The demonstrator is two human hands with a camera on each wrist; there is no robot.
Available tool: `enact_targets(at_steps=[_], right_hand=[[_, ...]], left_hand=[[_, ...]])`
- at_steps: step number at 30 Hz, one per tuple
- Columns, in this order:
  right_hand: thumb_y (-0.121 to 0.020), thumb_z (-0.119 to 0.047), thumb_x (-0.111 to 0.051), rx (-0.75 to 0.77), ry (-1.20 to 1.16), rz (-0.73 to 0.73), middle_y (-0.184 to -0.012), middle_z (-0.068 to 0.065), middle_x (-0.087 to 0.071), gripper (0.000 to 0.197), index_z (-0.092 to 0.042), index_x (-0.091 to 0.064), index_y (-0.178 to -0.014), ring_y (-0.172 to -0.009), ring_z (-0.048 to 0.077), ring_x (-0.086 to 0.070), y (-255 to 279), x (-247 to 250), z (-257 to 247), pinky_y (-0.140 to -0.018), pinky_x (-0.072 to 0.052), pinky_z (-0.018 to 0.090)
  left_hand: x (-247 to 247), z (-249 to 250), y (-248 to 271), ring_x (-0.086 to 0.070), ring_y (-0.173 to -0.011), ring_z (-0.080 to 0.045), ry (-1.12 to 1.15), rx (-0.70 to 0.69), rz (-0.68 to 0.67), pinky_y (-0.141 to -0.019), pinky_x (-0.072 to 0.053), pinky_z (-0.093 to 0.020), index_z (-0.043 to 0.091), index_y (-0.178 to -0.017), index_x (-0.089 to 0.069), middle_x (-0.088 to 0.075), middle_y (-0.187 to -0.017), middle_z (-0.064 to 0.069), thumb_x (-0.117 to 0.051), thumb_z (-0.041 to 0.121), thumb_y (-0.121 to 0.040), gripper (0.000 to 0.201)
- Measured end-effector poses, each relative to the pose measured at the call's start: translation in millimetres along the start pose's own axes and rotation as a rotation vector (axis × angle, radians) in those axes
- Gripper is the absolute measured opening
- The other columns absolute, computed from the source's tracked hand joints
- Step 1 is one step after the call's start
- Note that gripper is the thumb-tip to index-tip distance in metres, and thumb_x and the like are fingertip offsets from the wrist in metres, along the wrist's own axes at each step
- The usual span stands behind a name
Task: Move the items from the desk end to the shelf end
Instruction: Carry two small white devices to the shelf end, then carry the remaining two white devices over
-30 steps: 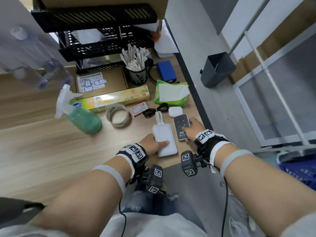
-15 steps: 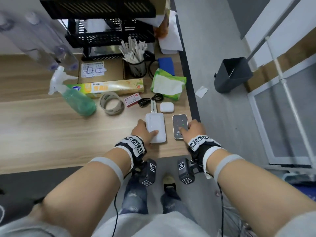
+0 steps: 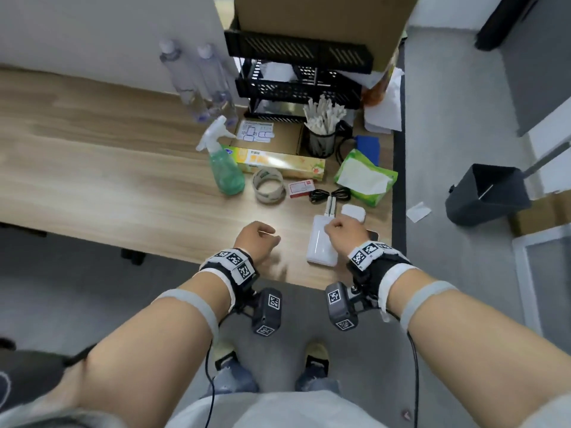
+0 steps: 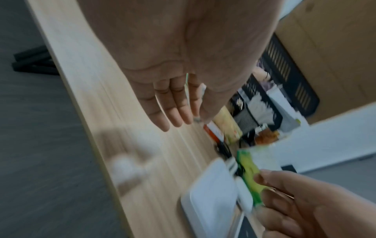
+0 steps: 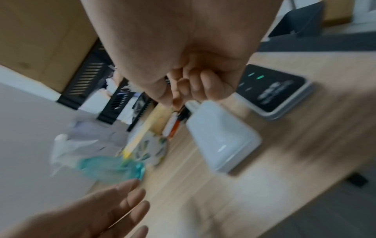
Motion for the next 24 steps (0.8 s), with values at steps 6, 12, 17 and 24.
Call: enact_targets(at_steps=[6, 12, 17, 24], right_hand=[[-0.091, -0.02, -0.057, 0.167, -0.036, -0.251, -0.061, 0.0, -0.048, 0.011, -0.011, -0.062, -0.087, -0.054, 0.018, -0.046, 18.8, -88.2, -133.3, -0.048, -0.037, 0.025], [-0.088, -0.022, -0.061, 0.273, -0.002, -0.367, -0.06, 0.001, -0.048, 0.012, -0.018, -0.061, -0.077, -0.048, 0.019, -0.043, 45.6, -218.0, -266.4, -0.044, -0.034, 0.023], [-0.095, -0.014, -0.056, 0.306, 0.005, -0.449, -0.066, 0.004, -0.048, 0.007, -0.009, -0.058, -0.09, -0.052, 0.017, -0.042, 85.0, -320.2, -368.7, -0.048, -0.032, 0.023], [-0.093, -0.016, -0.059, 0.331, -0.039, -0.503, -0.068, 0.004, -0.053, 0.013, -0.013, -0.058, -0.08, -0.054, 0.015, -0.048, 112.5, -439.0, -476.8, -0.051, -0.036, 0.024]], left_hand=[[139.0, -15.8, 9.0, -0.068, -0.079, -0.021, 0.243, 0.007, 0.177, -0.083, -0.058, -0.042, 0.008, -0.098, -0.063, -0.067, -0.089, -0.01, -0.062, 0.005, -0.093, 0.006], [311.5, -79.2, 12.7, -0.065, -0.074, -0.018, 0.419, -0.007, 0.334, -0.07, -0.055, -0.033, 0.015, -0.088, -0.062, -0.067, -0.086, -0.008, -0.056, 0.004, -0.096, 0.015], [452.6, -143.3, 24.9, -0.059, -0.062, -0.012, 0.491, 0.014, 0.411, -0.047, -0.049, -0.019, 0.011, -0.095, -0.06, -0.065, -0.082, -0.006, -0.055, 0.003, -0.097, 0.01], [610.3, -197.6, 32.0, -0.061, -0.068, -0.011, 0.506, -0.005, 0.514, -0.058, -0.05, -0.024, 0.01, -0.104, -0.063, -0.067, -0.084, -0.002, -0.052, 0.011, -0.1, 0.012]])
Point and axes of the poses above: each hand's wrist, its own y-axis away from the middle knuckle, its own x-axis out of the back of the hand, z = x × y, the point moved 5 cm from there along -y, towards the middle knuckle
